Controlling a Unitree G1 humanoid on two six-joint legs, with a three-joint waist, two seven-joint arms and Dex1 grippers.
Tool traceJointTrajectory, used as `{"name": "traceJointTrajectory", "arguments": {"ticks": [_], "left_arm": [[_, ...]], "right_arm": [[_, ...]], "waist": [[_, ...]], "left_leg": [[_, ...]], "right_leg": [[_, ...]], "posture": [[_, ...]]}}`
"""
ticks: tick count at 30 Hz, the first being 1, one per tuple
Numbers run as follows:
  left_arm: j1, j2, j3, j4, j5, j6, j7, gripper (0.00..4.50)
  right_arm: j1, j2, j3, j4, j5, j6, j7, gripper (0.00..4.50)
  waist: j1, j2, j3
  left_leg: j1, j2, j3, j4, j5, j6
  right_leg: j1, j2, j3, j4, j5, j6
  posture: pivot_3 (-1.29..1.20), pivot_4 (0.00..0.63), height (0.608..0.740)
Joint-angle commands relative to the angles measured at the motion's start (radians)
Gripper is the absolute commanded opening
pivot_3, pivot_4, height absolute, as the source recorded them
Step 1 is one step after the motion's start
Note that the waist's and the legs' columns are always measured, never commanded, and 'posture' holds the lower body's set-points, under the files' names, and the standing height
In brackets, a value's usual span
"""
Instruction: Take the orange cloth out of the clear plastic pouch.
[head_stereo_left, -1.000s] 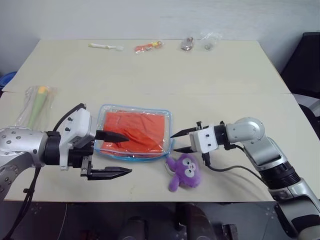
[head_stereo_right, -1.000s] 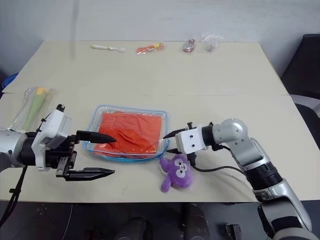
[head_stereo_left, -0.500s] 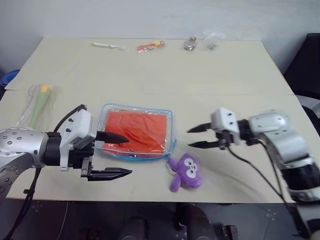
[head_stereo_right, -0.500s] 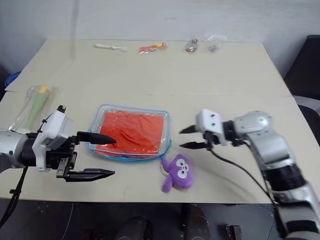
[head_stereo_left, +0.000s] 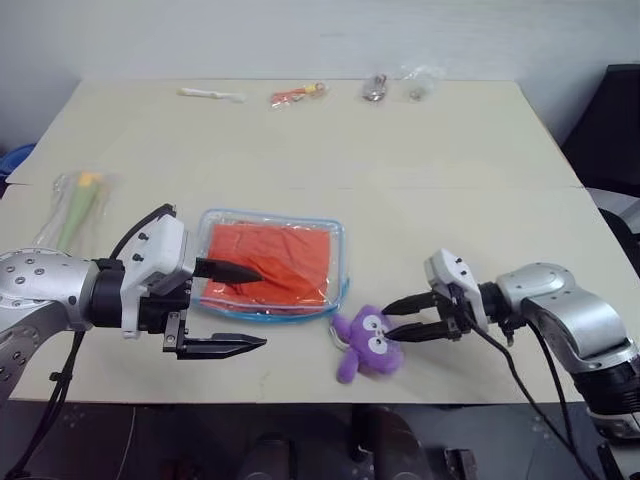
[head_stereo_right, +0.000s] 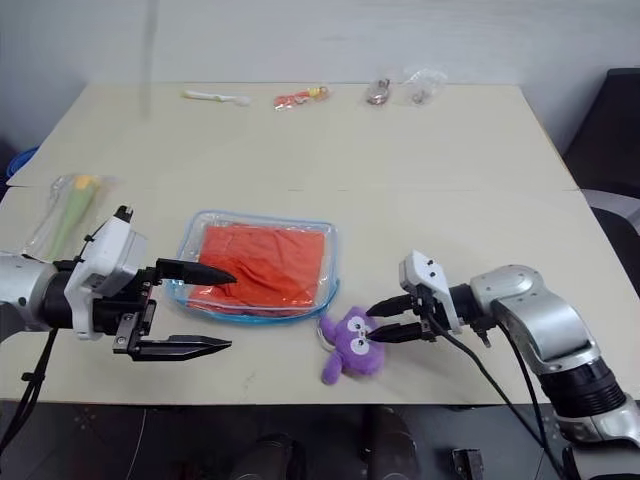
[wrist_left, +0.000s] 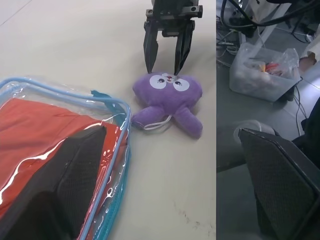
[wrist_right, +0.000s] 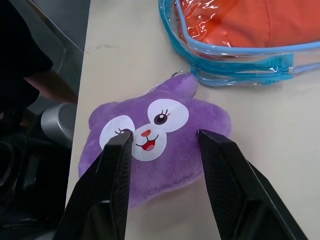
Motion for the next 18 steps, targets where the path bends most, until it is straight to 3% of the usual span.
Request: {"name": "traceJointTrajectory", "arguments": {"ticks": [1,9,12,17,18], "left_arm": [[-0.009,0.001,0.009,-0.013,0.003,-0.011,0.001,4.5],[0.007,0.004,0.029,-0.019,-0.001,-0.005,0.007,4.5],[0.005,0.002,0.029,-0.019,-0.005,-0.003,0.013,4.5],[0.004,0.002,0.03,-0.019,-0.008,-0.002,0.019,4.5],[0.005,0.002,0.03,-0.018,-0.008,-0.003,0.02,4.5]], "right_arm": [[0.006,0.026,0.037,-0.012,-0.015,0.006,-0.029,2.1],[0.005,0.036,0.062,-0.003,-0.036,-0.005,-0.052,2.1],[0.007,0.041,0.079,0.003,-0.07,-0.053,-0.058,1.58],[0.012,0.043,0.074,-0.014,-0.085,-0.097,-0.066,0.01],[0.011,0.042,0.07,-0.023,-0.082,-0.103,-0.065,0.01]], "waist": [[-0.001,0.0,0.0],[-0.003,0.0,0.0],[-0.003,0.0,0.0],[-0.003,0.0,0.0],[-0.003,0.0,0.0]], "left_leg": [[0.0,0.0,0.0,0.0,0.0,0.0],[0.0,0.0,0.001,0.0,0.0,0.0],[0.0,0.0,0.001,-0.001,0.0,0.0],[0.0,0.0,0.001,-0.001,0.0,0.0],[0.0,0.0,0.001,-0.001,0.0,0.0]], "right_leg": [[0.0,0.0,0.0,0.0,0.0,0.0],[0.0,0.0,0.0,0.0,0.0,0.0],[0.0,0.0,0.0,0.0,0.0,0.0],[0.001,0.0,0.001,0.0,0.0,0.0],[0.001,0.0,0.0,0.0,0.0,0.0]], "posture": [[0.0,0.15,0.74],[0.0,0.15,0.74],[0.0,0.15,0.74],[0.0,0.15,0.74],[0.0,0.15,0.74]]}}
